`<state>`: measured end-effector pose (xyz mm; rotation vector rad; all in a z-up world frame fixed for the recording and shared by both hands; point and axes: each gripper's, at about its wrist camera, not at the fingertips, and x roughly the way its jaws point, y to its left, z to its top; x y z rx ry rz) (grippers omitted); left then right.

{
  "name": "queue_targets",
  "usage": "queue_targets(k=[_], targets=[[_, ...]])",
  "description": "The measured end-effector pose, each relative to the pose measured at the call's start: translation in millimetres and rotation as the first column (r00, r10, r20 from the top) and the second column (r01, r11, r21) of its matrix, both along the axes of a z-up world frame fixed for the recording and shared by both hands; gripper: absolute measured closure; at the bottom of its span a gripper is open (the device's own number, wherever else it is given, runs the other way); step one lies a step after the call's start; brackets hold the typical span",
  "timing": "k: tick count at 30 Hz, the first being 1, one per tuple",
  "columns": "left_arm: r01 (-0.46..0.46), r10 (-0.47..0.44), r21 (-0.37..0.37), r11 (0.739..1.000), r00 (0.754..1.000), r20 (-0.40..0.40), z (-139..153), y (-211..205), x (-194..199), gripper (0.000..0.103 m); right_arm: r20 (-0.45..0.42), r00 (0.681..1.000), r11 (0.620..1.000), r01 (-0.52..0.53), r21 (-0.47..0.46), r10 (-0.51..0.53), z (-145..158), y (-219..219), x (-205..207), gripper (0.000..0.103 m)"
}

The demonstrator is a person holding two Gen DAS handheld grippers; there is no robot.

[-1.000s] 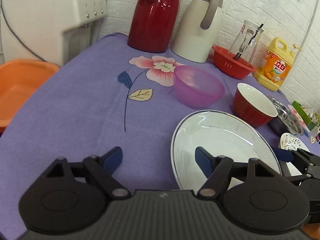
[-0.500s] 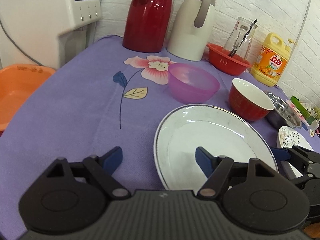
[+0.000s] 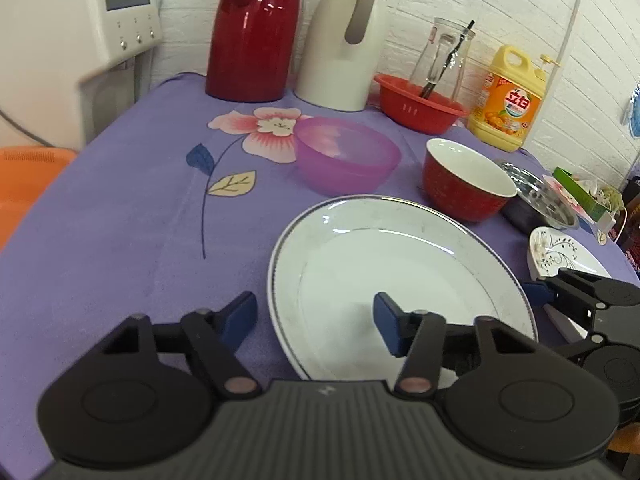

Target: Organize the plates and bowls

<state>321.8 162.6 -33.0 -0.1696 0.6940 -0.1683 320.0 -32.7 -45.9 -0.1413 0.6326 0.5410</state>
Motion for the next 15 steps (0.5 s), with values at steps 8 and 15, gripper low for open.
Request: queue_targets(k=[8, 15], targets=[[-0.037, 0.036, 0.053, 0.998, 0.999, 0.014, 10, -12, -3, 0.061, 0.016, 0.999, 0.999, 0.046, 0.028, -0.047, 10, -3, -4, 0.0], [-0.08, 0.075, 0.055, 0.995, 0.994, 0.086, 47, -12, -29, 0.06, 0.1, 0.994, 0.998, 0.042, 0.046, -0.046, 42, -1, -35, 0.0]])
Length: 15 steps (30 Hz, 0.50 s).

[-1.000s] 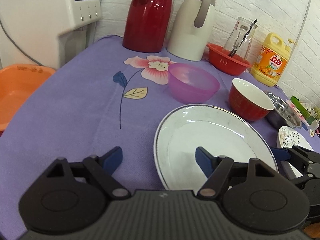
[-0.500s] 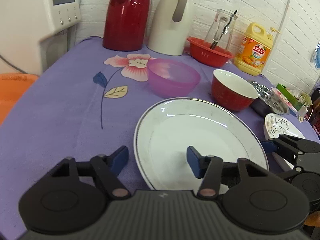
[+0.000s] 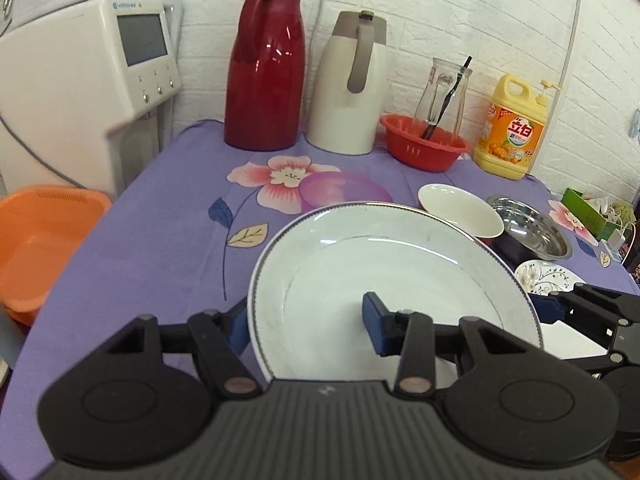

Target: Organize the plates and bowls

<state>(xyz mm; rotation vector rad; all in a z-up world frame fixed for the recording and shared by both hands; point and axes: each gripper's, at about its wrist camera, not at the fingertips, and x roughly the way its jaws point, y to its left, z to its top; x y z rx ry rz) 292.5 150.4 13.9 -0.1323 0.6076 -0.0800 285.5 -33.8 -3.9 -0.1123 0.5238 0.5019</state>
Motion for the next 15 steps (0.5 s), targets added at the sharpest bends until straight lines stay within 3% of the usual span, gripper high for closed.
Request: queue_targets(k=[5, 15], targets=[[0.018, -0.018, 0.001, 1.0, 1.0, 0.011, 6, -10, -44, 0.06, -0.01, 1.0, 1.0, 0.01, 0.026, -0.01, 4, -12, -37, 0.0], [0.032, -0.031, 0.015, 0.999, 0.999, -0.036, -20, -29, -126, 0.059, -0.053, 0.998, 0.999, 0.043, 0.026, -0.041, -15, -21, -114, 0.0]])
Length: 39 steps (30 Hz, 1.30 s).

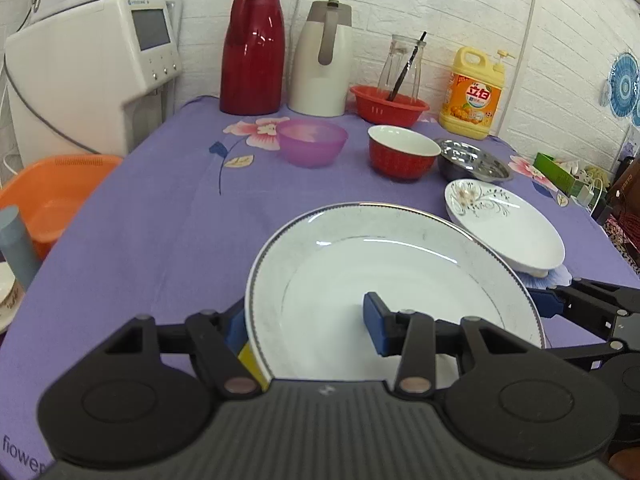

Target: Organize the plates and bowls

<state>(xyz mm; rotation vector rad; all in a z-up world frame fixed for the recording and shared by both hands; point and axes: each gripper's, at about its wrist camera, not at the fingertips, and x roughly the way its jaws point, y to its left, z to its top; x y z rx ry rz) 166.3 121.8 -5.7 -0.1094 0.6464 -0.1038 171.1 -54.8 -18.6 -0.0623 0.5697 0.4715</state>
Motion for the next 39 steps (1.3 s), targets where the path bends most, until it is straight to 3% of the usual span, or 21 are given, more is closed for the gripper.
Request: queue_targets(k=[8, 15, 18, 23, 39], targets=[[-0.017, 0.017, -0.011, 1.0, 1.0, -0.024, -17, 7, -17, 0.058, -0.03, 0.999, 1.0, -0.023, -0.013, 0.022, -17, 6, -14, 0.0], [-0.015, 0.015, -0.072, 0.997, 1.0, 0.0, -14, 14, -21, 0.035, -0.051, 0.999, 0.996, -0.001, 0.091, 0.006, -17, -6, -15, 0.0], [-0.013, 0.016, -0.031, 0.999, 0.995, 0.097, 3, 15, -34, 0.029, 0.037, 0.997, 0.992, 0.059, 0.114, -0.063, -6, -18, -26, 0.0], [-0.002, 0.008, -0.038, 0.999, 0.986, 0.166, 24, 13, -38, 0.029, 0.071, 0.993, 0.984, 0.084, 0.159, -0.096, 5, -31, -25, 0.0], [0.032, -0.031, -0.017, 0.999, 0.995, 0.092, 15, -23, -11, 0.029, 0.019, 0.985, 0.965, 0.165, 0.202, -0.172, -5, -72, -15, 0.0]])
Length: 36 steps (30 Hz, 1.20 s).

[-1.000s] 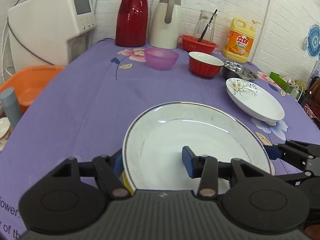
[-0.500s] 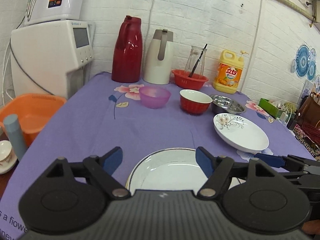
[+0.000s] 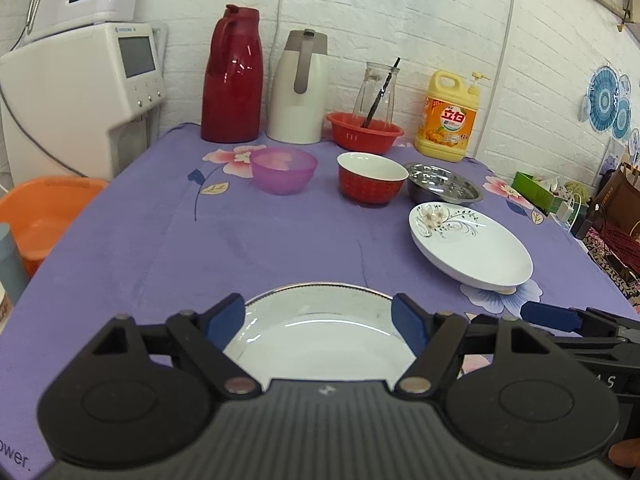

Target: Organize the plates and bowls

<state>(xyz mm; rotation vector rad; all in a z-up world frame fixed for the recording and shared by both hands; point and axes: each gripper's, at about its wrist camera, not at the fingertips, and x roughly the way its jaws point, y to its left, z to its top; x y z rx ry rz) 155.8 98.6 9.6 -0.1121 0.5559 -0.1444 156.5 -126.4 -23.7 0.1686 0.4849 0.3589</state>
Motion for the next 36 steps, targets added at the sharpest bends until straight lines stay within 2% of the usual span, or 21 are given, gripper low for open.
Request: queue_targets(k=[7, 11, 14, 16, 19, 22, 26, 29, 32, 36], targets=[[0.015, -0.014, 0.037, 0.999, 1.0, -0.022, 2, -24, 18, 0.029, 0.034, 0.999, 0.999, 0.028, 0.023, -0.029, 6, -33, 18, 0.0], [0.022, -0.019, 0.099, 0.995, 0.999, -0.035, 4, -44, 31, 0.028, 0.177, 0.982, 0.997, 0.068, -0.046, -0.059, 34, -60, 54, 0.0], [0.04, -0.034, 0.118, 0.992, 0.998, -0.048, 7, -58, 41, 0.028, 0.22, 0.97, 0.99, 0.121, -0.077, -0.101, 46, -81, 89, 0.0], [0.063, -0.055, 0.12, 0.991, 0.997, -0.062, 10, -66, 50, 0.028, 0.202, 0.972, 0.99, 0.13, -0.053, -0.117, 42, -95, 102, 0.0], [0.101, -0.092, 0.123, 0.987, 0.992, -0.083, 15, -80, 73, 0.028, 0.143, 0.979, 0.989, 0.145, 0.004, -0.144, 19, -115, 109, 0.0], [0.153, -0.145, 0.077, 0.985, 0.984, -0.105, 18, -95, 110, 0.028, 0.004, 0.986, 0.986, 0.167, 0.009, -0.167, 1, -124, 122, 0.0], [0.208, -0.206, 0.004, 0.978, 0.969, -0.136, 7, -115, 161, 0.028, -0.028, 0.983, 0.983, 0.181, -0.044, -0.182, -7, -120, 130, 0.0], [0.233, -0.235, -0.035, 0.972, 0.952, -0.196, -10, -128, 190, 0.028, -0.084, 0.982, 0.983, 0.161, -0.093, -0.169, -16, -114, 136, 0.0], [0.23, -0.239, -0.067, 0.971, 0.943, -0.229, -25, -132, 202, 0.028, -0.111, 0.981, 0.978, 0.141, -0.153, -0.159, -23, -107, 139, 0.0], [0.219, -0.224, -0.049, 0.974, 0.946, -0.235, -36, -133, 207, 0.028, -0.147, 0.978, 0.978, 0.126, -0.168, -0.151, -29, -104, 143, 0.0]])
